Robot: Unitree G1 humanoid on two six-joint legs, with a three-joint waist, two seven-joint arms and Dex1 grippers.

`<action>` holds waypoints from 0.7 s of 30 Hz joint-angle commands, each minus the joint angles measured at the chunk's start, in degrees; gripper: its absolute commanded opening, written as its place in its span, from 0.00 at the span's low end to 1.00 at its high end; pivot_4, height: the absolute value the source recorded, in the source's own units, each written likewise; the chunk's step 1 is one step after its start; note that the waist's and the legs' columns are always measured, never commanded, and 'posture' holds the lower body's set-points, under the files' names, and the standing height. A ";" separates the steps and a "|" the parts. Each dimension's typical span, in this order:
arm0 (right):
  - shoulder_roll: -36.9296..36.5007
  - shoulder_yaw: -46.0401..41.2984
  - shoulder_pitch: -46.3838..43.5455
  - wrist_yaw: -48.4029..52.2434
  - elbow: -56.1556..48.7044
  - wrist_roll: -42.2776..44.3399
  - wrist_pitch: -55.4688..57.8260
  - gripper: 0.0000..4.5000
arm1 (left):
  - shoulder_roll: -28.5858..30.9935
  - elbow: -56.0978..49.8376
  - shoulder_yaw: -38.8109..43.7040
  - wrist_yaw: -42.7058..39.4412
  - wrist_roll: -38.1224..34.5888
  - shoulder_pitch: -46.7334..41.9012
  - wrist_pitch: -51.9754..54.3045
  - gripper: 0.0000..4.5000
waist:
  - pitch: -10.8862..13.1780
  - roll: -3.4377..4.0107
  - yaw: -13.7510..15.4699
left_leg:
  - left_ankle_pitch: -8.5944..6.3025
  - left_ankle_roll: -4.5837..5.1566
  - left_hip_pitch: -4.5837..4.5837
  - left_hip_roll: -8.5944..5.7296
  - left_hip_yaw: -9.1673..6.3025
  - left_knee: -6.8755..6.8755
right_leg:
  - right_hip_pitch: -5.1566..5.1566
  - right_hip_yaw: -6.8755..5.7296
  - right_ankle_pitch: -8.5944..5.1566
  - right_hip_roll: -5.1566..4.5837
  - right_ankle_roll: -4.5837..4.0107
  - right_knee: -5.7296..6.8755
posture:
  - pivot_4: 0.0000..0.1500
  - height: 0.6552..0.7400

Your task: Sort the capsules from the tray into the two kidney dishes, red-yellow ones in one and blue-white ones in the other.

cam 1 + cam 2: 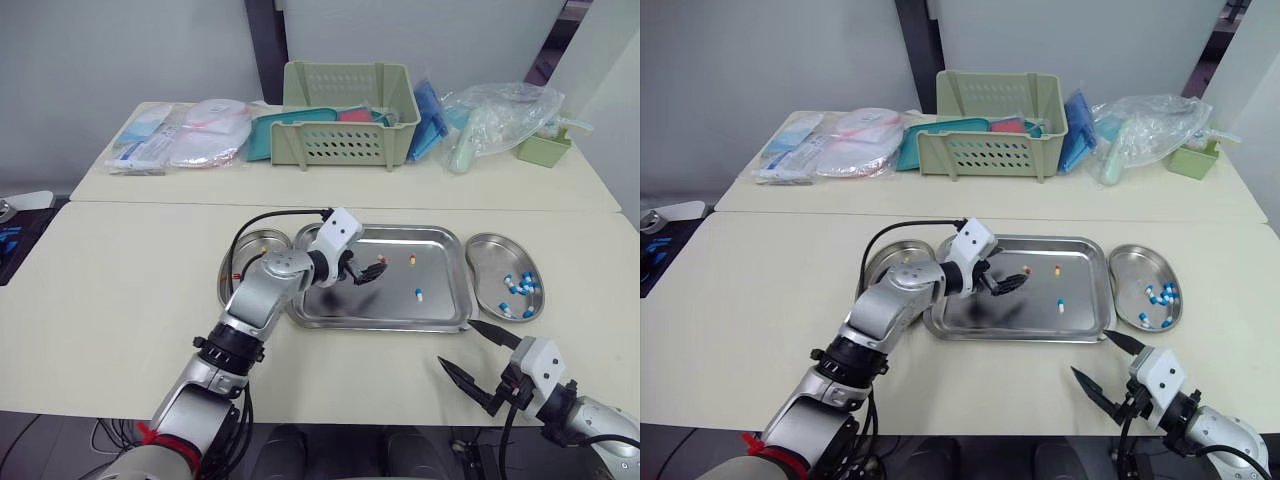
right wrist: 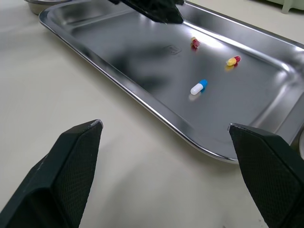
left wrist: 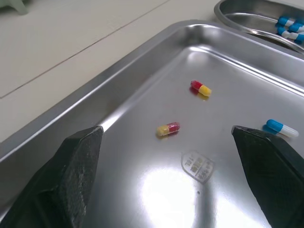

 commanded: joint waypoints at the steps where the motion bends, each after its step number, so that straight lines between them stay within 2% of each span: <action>1: 0.50 0.01 0.94 -0.69 -1.59 -0.13 -1.55 0.99 | -3.12 4.12 -0.17 2.24 2.54 -2.42 -3.38 1.00 | 0.00 0.00 0.05 | 0.00 0.00 0.00 0.00 0.00 0.00 | 0.00 0.01 0.00 0.00 0.00 0.00 | 1.00 1.00; 12: 0.64 0.99 1.81 -2.38 -3.68 -0.31 -0.41 0.99 | -10.84 16.97 0.68 5.80 7.65 -5.33 -10.64 1.00 | 0.00 0.00 0.14 | 0.00 0.00 -0.02 -0.03 0.00 0.01 | 0.00 0.00 0.00 -0.02 0.01 0.00 | 1.00 1.00; 20: 0.33 0.92 2.38 -3.33 -5.58 -0.03 1.29 0.99 | -11.83 20.08 1.23 5.73 8.85 -5.94 -11.45 1.00 | -0.01 0.01 0.16 | 0.00 0.00 0.00 -0.03 0.00 0.02 | 0.02 0.00 0.00 -0.02 0.02 0.01 | 1.00 1.00; 21: 0.33 0.92 2.36 -3.46 -5.91 0.01 1.65 1.00 | -11.66 19.78 0.97 5.38 9.03 -5.60 -11.37 0.96 | -0.01 0.01 0.16 | 0.01 -0.01 0.00 -0.03 0.00 0.03 | 0.02 0.00 0.00 -0.02 0.02 0.01 | 1.00 1.00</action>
